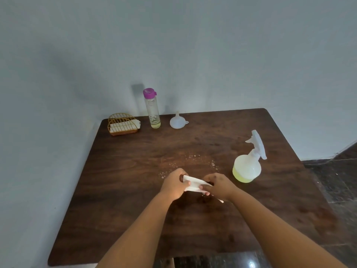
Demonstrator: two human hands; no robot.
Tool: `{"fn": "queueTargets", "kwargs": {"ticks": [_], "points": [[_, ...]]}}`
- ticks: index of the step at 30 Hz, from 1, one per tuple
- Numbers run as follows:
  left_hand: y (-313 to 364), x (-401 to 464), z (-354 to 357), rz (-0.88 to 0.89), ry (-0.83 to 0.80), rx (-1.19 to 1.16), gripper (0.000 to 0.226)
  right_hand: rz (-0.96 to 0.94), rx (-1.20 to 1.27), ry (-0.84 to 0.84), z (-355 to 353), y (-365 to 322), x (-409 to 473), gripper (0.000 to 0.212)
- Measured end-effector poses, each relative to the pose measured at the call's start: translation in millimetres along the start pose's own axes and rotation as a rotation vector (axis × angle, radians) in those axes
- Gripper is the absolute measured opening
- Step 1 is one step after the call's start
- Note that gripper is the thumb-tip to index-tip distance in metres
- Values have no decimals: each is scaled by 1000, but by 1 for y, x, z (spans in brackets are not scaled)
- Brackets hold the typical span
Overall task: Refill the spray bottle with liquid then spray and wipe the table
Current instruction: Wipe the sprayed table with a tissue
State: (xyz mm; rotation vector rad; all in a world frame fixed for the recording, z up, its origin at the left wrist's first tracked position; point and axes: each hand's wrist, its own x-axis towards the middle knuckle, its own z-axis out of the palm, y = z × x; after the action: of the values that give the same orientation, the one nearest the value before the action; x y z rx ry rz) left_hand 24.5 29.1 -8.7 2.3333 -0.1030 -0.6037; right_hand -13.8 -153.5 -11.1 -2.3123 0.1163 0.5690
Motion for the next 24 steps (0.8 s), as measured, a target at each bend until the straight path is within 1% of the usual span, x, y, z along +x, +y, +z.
{"fn": "queueTargets", "kwargs": {"ticks": [1,4,6,7,8,10,12,15,19,21,24], "points": [[-5,-1,1,-18,40,-7,8,9,-15,71,-1,1,2,22],[-24,0,0,-77,130,-114,14,96,7,431,-7,3,15,21],[-38,1,-4,-100,181,-128,15,100,-27,644,-7,1,26,21],[-45,3,-7,-111,206,-128,14,90,-92,701,-5,2,31,23],[-52,4,-10,-122,231,-131,14,90,-182,713,-1,4,36,26],[-66,5,-16,-139,275,-146,13,131,-337,630,15,10,41,31],[-78,6,-22,-151,300,-157,14,179,-388,536,32,17,42,34],[-94,9,-33,-156,318,-148,15,153,-404,506,43,27,43,55],[-109,15,-46,-157,322,-162,15,129,-399,285,47,37,57,67],[-114,18,-50,-145,314,-166,15,169,-368,254,51,30,71,72],[-121,22,-54,-132,307,-160,15,274,-304,257,53,4,95,77]]}}
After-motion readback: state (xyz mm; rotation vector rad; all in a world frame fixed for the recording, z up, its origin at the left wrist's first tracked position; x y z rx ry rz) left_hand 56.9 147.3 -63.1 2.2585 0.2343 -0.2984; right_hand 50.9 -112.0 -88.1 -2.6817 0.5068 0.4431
